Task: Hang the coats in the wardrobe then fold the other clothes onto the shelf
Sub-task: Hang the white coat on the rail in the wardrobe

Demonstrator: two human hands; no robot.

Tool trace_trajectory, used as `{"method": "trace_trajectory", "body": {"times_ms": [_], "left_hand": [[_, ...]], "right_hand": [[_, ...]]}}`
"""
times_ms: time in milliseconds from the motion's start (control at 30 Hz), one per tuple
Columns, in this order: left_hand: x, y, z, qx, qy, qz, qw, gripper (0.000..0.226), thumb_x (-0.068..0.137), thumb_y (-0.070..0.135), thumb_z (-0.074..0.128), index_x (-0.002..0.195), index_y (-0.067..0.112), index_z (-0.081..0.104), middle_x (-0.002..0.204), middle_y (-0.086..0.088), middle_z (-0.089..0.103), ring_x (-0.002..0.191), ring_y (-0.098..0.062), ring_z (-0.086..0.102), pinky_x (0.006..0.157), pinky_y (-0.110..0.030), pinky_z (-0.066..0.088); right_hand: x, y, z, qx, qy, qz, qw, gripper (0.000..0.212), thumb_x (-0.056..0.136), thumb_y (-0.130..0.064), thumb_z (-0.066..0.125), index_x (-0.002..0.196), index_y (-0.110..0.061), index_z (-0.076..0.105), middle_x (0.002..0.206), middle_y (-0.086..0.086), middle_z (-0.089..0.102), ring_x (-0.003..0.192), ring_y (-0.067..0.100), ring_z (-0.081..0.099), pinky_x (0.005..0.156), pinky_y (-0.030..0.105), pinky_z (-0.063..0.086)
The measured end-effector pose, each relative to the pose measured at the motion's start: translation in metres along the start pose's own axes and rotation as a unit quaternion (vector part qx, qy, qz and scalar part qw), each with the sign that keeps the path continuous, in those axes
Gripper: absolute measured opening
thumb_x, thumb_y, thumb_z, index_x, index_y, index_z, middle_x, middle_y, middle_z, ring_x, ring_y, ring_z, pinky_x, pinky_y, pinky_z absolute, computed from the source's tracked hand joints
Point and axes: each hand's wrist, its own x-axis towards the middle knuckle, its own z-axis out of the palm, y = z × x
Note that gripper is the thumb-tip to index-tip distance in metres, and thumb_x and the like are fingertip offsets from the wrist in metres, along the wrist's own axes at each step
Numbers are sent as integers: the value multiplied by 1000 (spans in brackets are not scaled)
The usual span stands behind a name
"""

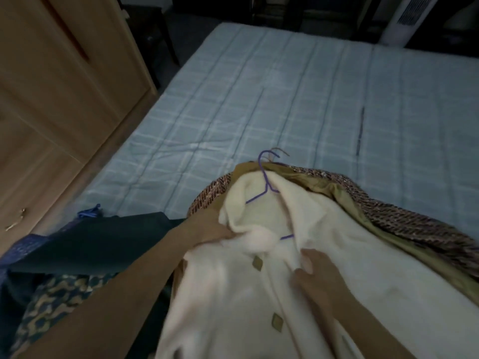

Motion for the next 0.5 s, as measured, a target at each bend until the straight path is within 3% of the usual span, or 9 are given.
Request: {"method": "trace_trajectory", "body": {"times_ms": [100, 167, 233, 300, 400, 433, 500], "left_hand": [[-42, 19, 10, -156, 18, 93, 983, 74, 77, 30, 79, 139, 42, 40, 133, 15, 54, 120, -4, 52, 94, -15, 41], [-80, 35, 22, -129, 74, 122, 981, 41, 81, 35, 73, 119, 39, 59, 119, 14, 62, 112, -6, 57, 96, -26, 46], [-121, 52, 35, -130, 100, 106, 981, 22, 75, 47, 67, 94, 35, 67, 97, 19, 66, 93, -2, 62, 86, -29, 51], [-152, 69, 47, -157, 113, 101, 976, 18, 76, 43, 67, 92, 35, 69, 93, 14, 70, 89, -2, 64, 81, -27, 52], [-197, 93, 51, -208, 148, 66, 965, 21, 88, 19, 62, 106, 16, 71, 105, -9, 72, 103, -19, 64, 85, -29, 48], [-213, 100, 49, -201, 163, 87, 962, 21, 83, 24, 62, 101, 23, 71, 100, -1, 72, 99, -14, 65, 81, -26, 48], [-246, 115, 46, -161, 178, 120, 963, 17, 70, 31, 63, 86, 34, 67, 87, 15, 71, 86, -4, 64, 72, -23, 48]], "right_hand": [[-35, -27, -9, 115, 111, -41, 986, 32, 88, -10, 63, 117, -23, 57, 121, 0, 56, 116, 16, 51, 94, 20, 34], [-61, -55, -18, 199, 115, -42, 972, 29, 89, -11, 65, 104, -34, 57, 115, -2, 59, 107, 13, 56, 86, 19, 40], [-91, -85, -31, 284, 97, -24, 954, 26, 86, -19, 69, 102, -36, 57, 116, -2, 60, 104, 10, 56, 82, 18, 40], [-120, -109, -46, 261, 120, -11, 958, 36, 81, -31, 74, 112, -31, 56, 116, -3, 53, 107, 15, 50, 83, 21, 33], [-176, -133, -73, 183, 282, -45, 941, 43, 68, -39, 76, 104, -28, 54, 103, -1, 45, 93, 19, 44, 77, 24, 27], [-196, -138, -82, 203, 299, -70, 930, 36, 68, -34, 76, 94, -27, 53, 95, -2, 49, 84, 16, 45, 74, 25, 29], [-231, -145, -95, 263, 256, -82, 927, 19, 77, -23, 75, 82, -23, 56, 75, -2, 59, 69, 9, 54, 65, 21, 38]]}}
